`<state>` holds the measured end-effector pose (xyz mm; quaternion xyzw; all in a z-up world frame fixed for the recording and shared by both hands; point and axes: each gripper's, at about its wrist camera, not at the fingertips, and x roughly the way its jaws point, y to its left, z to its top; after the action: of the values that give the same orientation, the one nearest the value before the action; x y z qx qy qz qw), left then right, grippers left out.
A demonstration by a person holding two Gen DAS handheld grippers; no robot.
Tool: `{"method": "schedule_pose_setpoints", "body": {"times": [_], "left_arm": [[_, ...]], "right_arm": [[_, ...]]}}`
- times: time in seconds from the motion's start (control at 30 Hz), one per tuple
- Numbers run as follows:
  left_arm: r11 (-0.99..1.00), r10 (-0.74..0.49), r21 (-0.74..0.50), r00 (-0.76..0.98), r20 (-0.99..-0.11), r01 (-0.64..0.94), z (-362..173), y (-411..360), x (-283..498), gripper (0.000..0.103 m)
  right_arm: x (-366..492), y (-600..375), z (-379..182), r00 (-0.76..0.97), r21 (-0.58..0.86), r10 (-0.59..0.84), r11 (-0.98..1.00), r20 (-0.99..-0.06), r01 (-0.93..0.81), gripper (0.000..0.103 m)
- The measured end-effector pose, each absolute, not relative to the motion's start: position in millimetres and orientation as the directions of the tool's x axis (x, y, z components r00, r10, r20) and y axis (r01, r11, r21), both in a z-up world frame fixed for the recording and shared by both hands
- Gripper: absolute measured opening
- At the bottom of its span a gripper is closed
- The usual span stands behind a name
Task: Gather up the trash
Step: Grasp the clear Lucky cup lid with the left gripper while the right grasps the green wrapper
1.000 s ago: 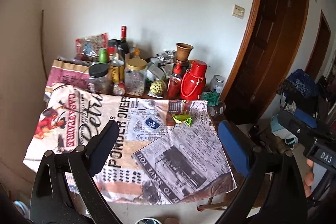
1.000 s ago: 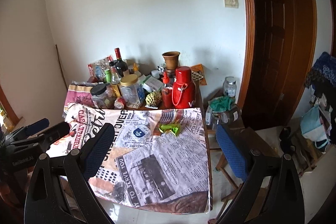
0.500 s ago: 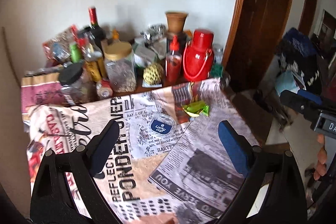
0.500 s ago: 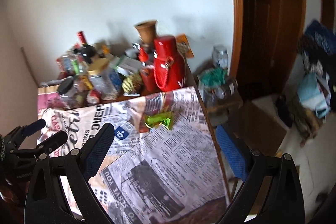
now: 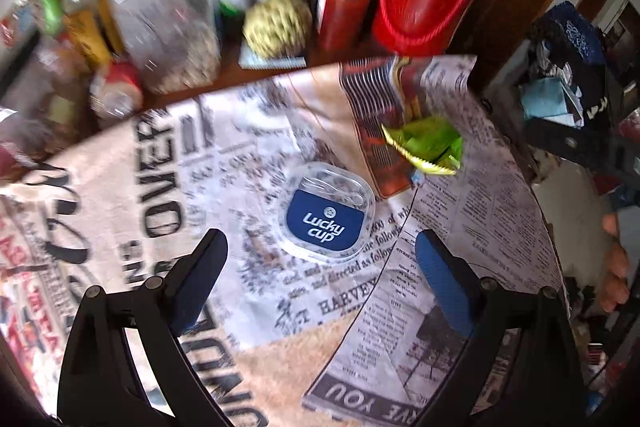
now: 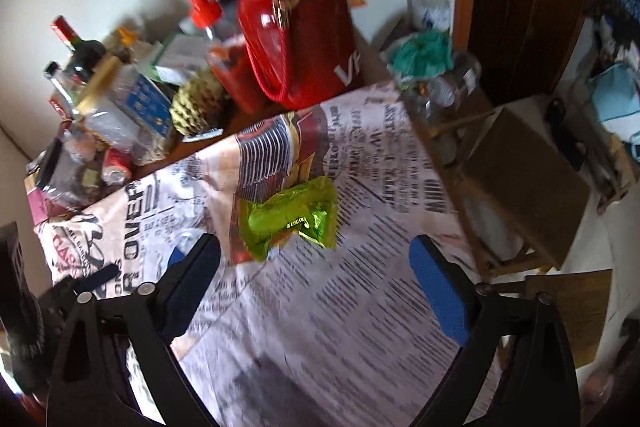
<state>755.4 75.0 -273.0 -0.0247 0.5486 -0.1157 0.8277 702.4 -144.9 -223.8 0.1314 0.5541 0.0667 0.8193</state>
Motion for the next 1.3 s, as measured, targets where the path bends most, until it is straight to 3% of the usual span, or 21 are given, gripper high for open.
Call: {"method": "schedule_pose_setpoints", "body": {"times": [0.27,0.37,0.47,0.57,0.6,0.73,1.0,1.3], "left_arm": [[0.972,-0.208,-0.157,0.323,-0.923,0.177,-306,61,780,0.096],[0.980,-0.157,-0.106,0.334,-0.929,0.167,-310,56,784,0.090],[0.976,-0.185,-0.136,0.306,-0.934,0.173,-315,55,787,0.085],[0.973,-0.189,-0.138,0.296,-0.936,0.184,-321,52,790,0.080],[0.973,-0.178,-0.123,0.301,-0.937,0.193,-322,50,790,0.078],[0.977,-0.177,-0.129,0.304,-0.936,0.172,-321,50,794,0.077],[0.980,-0.178,-0.134,0.361,-0.915,0.144,-281,73,780,0.076],[0.985,-0.172,-0.149,0.515,-0.840,0.085,-195,76,750,0.076]], "right_arm": [[733,-126,-281,0.233,0.325,0.306,0.944,-0.923,0.049,0.075],[735,-119,-283,0.241,0.305,0.291,0.952,-0.926,0.023,0.071],[734,-115,-283,0.266,0.291,0.276,0.957,-0.924,0.016,0.067],[733,-112,-282,0.288,0.254,0.242,0.967,-0.927,0.006,0.048],[734,-112,-283,0.289,0.253,0.241,0.967,-0.926,0.004,0.035],[734,-116,-284,0.273,0.331,0.316,0.944,-0.909,0.010,0.025],[715,-120,-260,0.325,0.323,0.309,0.946,-0.894,-0.011,0.023],[678,-135,-179,0.471,0.308,0.326,0.944,-0.820,-0.117,0.022]]}}
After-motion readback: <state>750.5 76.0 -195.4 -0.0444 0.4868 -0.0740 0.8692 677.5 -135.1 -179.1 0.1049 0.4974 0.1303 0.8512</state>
